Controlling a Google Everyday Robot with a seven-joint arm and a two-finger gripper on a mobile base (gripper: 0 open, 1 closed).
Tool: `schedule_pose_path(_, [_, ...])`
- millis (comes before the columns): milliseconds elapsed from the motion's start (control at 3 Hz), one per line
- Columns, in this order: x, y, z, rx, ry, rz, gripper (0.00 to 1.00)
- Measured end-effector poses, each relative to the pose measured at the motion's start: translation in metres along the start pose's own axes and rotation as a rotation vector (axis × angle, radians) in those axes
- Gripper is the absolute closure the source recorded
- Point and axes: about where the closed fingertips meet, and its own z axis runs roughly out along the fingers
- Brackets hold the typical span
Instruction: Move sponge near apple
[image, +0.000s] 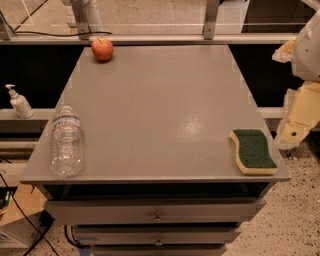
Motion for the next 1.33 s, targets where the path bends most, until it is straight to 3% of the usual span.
schedule_pose_path(667, [-0.006, -0.003, 0.018, -0.008, -0.023, 0.027, 0.00])
schedule_pose_path(1333, [0.000, 0.006, 0.084, -0.028, 0.051, 0.167, 0.00])
